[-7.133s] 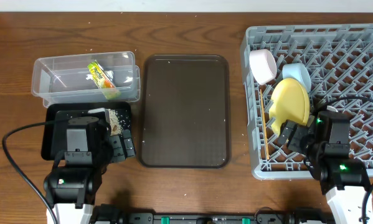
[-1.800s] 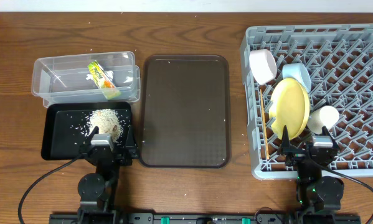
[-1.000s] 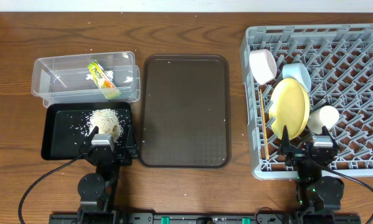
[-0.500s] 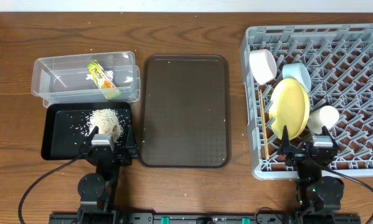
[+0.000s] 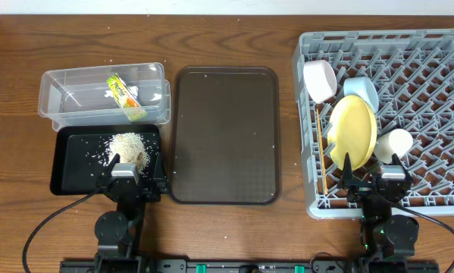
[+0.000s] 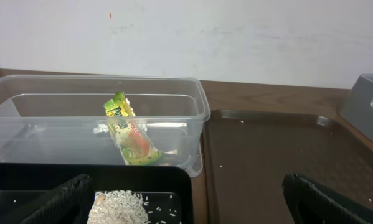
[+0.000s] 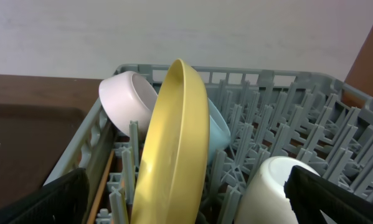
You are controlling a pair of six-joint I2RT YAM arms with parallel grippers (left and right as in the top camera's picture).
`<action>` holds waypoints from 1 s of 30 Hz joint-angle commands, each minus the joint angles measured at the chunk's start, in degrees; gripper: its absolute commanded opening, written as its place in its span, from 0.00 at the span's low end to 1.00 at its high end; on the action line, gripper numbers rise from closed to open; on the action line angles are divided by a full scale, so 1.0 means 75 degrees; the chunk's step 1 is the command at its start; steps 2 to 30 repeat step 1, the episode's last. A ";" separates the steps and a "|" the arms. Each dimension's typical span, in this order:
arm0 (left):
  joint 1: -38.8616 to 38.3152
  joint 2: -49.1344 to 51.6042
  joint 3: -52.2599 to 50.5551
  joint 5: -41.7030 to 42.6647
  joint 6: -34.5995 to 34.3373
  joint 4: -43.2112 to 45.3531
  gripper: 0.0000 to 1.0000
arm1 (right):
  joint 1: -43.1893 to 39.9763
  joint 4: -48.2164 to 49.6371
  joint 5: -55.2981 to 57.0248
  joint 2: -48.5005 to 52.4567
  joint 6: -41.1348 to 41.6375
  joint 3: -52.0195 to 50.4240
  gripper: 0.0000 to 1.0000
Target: Sort waste into correct bins and load items into the dishwasher rack
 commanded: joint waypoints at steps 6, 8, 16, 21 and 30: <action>-0.0023 -0.0050 -0.0146 -0.0099 0.0050 -0.0251 0.99 | 0.0079 -0.0029 0.0073 -0.0047 -0.0119 -0.0012 0.99; -0.0023 -0.0050 -0.0146 -0.0099 0.0050 -0.0251 0.99 | 0.0079 -0.0029 0.0073 -0.0047 -0.0119 -0.0012 0.99; -0.0023 -0.0050 -0.0146 -0.0099 0.0050 -0.0251 0.99 | 0.0079 -0.0029 0.0073 -0.0047 -0.0119 -0.0012 0.99; -0.0023 -0.0050 -0.0146 -0.0099 0.0050 -0.0251 0.99 | 0.0079 -0.0029 0.0073 -0.0047 -0.0119 -0.0012 0.99; -0.0023 -0.0050 -0.0146 -0.0099 0.0050 -0.0251 0.99 | 0.0079 -0.0029 0.0073 -0.0047 -0.0119 -0.0012 0.99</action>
